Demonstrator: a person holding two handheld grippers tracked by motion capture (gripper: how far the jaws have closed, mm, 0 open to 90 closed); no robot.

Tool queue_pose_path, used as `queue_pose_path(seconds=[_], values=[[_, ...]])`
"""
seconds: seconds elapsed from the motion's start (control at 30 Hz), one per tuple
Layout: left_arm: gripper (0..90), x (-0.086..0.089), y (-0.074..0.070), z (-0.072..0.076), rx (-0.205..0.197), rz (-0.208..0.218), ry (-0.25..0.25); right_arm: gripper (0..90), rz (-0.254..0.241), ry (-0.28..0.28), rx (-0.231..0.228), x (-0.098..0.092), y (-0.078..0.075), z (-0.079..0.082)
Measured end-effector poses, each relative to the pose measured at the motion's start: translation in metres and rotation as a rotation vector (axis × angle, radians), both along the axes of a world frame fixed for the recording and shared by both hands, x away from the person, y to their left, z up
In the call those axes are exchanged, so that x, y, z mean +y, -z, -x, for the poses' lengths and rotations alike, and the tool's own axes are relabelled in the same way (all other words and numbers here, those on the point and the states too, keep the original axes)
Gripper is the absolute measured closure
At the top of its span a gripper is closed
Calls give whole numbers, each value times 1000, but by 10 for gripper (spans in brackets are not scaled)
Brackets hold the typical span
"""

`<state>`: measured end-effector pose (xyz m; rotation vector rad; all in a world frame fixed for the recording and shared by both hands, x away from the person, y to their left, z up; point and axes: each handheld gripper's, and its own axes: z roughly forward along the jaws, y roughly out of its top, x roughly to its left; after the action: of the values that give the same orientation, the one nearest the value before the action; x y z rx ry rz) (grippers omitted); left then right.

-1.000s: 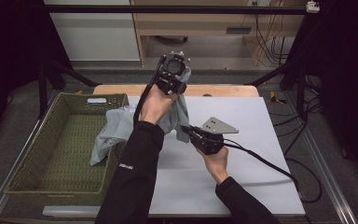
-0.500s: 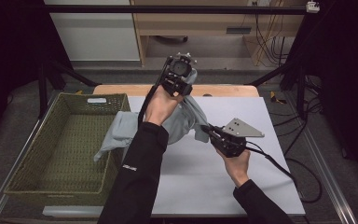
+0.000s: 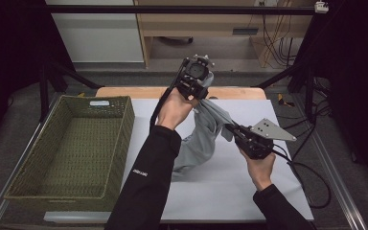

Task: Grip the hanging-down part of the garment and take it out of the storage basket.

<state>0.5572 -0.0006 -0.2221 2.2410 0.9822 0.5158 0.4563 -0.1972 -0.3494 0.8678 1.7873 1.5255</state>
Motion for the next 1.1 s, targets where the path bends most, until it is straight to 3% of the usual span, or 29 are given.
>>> queue_pose_path(seconds=[0.07, 0.1, 0.17, 0.2, 0.27, 0.3, 0.33, 0.37, 0.4, 0.5, 0.87, 0.9, 0.93, 1.1], values=[[795, -1, 0, 0, 1, 5, -1, 880, -7, -12, 14, -2, 2, -1], [795, -1, 1, 0, 0, 4, -3, 844, -13, -47, 39, 1, 6, -2], [795, 1, 3, -1, 0, -5, -11, 682, 5, -80, 52, 3, 14, -3], [795, 1, 3, -1, 0, -5, -11, 682, 5, -80, 52, 3, 14, -3], [795, 6, 7, -3, 5, -3, -19, 445, -8, -94, 42, 6, 21, 0], [795, 6, 7, -3, 5, -3, -19, 445, -8, -94, 42, 6, 21, 0], [795, 7, 8, -4, 6, -3, -21, 328, -20, -85, 42, 7, 23, 3], [795, 8, 10, -4, 8, -1, -26, 328, -20, -85, 42, 7, 23, 3], [795, 10, 12, -5, 15, -2, -24, 187, -27, -84, 47, 6, 25, 6], [794, 13, 16, -6, 17, 10, -26, 61, -33, -65, 54, 3, 24, 10], [794, 16, 23, 0, 16, 8, -4, 5, -86, -10, 33, -28, 32, 25], [795, 16, 24, 1, 16, 11, -3, 5, -65, -15, 13, -32, 35, 25], [794, 17, 24, 2, 17, 17, -2, 5, -93, -15, 32, -31, 35, 27], [794, 16, 26, 5, 16, 19, 7, 4, -83, -10, 20, -40, 40, 32]])
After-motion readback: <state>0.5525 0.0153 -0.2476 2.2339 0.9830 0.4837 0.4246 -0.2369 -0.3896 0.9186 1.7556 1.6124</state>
